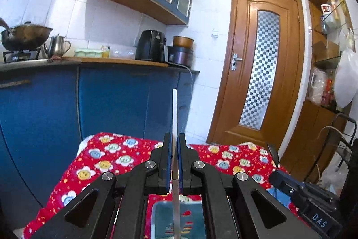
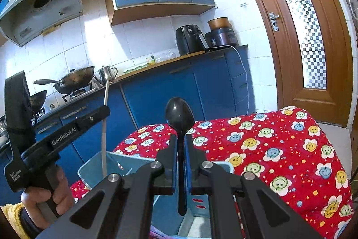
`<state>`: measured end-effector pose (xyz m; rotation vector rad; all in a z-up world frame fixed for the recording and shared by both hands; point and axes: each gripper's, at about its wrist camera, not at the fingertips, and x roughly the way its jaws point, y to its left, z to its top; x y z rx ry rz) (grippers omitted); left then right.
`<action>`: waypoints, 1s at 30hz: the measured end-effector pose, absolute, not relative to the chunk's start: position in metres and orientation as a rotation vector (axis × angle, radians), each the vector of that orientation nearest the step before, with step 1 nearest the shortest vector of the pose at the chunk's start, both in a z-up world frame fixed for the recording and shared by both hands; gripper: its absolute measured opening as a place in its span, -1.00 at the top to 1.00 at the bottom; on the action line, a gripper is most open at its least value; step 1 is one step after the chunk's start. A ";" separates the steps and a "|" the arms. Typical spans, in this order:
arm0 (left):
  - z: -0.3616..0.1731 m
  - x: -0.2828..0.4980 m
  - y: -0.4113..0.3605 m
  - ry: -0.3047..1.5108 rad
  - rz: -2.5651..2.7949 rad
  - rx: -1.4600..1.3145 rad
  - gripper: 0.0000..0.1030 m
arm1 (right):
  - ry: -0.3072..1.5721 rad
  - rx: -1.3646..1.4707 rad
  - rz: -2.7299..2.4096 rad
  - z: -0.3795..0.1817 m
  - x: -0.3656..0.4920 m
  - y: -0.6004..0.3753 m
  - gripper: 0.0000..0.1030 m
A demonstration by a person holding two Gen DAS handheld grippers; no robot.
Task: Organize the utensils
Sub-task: 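Lower the chopstick and black spoon into the blue caddy and open both tools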
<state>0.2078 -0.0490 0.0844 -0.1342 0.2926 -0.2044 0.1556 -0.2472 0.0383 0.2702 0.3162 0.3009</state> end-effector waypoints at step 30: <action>0.085 0.169 -0.050 0.423 -0.307 -0.108 0.58 | 0.420 0.233 0.270 0.044 0.119 -0.261 0.35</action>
